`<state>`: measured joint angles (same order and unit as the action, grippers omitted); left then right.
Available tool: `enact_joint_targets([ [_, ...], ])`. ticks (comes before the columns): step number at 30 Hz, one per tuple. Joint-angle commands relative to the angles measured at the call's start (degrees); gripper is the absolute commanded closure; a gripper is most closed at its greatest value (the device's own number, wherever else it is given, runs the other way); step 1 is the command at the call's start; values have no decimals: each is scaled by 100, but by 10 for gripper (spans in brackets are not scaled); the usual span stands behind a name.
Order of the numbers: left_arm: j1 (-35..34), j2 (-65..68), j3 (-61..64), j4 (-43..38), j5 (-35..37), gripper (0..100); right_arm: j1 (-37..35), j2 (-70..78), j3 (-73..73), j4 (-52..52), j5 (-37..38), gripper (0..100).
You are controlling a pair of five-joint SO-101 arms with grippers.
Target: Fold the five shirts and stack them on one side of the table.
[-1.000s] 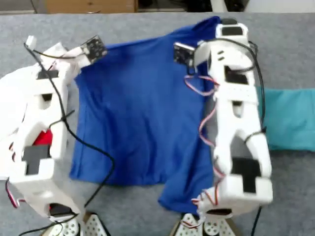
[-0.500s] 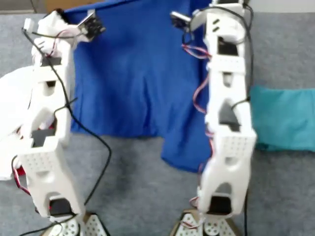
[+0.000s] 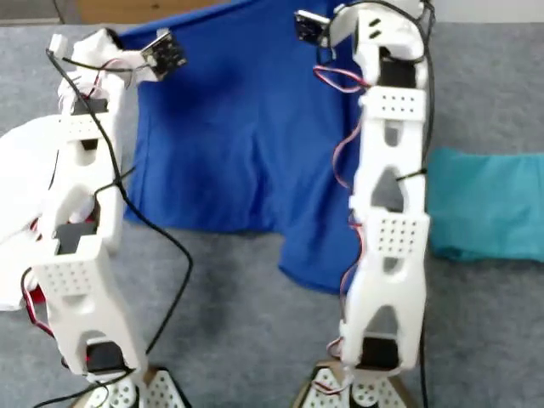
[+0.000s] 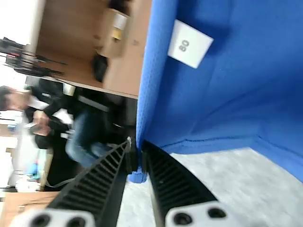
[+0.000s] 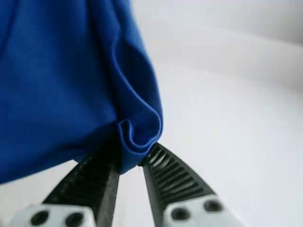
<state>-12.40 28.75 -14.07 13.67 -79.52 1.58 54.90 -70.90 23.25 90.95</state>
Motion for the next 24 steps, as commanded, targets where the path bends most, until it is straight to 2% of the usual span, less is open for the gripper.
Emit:
enact_joint_targets([
  [1, -325, -312, -325, 853, -53, 982, 286, -215, -901, 1793, -308, 997],
  [5, -316, -505, -334, 1837, -70, 982, 365, -215, -1147, 3191, -360, 997],
  [10, -334, -690, -334, 2752, -105, 982, 523, -224, -1446, 4492, -888, 997],
  [20, -360, -1068, -343, 3912, -114, 982, 602, -224, -2475, 6690, -1213, 997],
  [24, -396, -1323, -343, 4519, -378, 982, 681, -435, -2475, 7464, -1222, 997],
])
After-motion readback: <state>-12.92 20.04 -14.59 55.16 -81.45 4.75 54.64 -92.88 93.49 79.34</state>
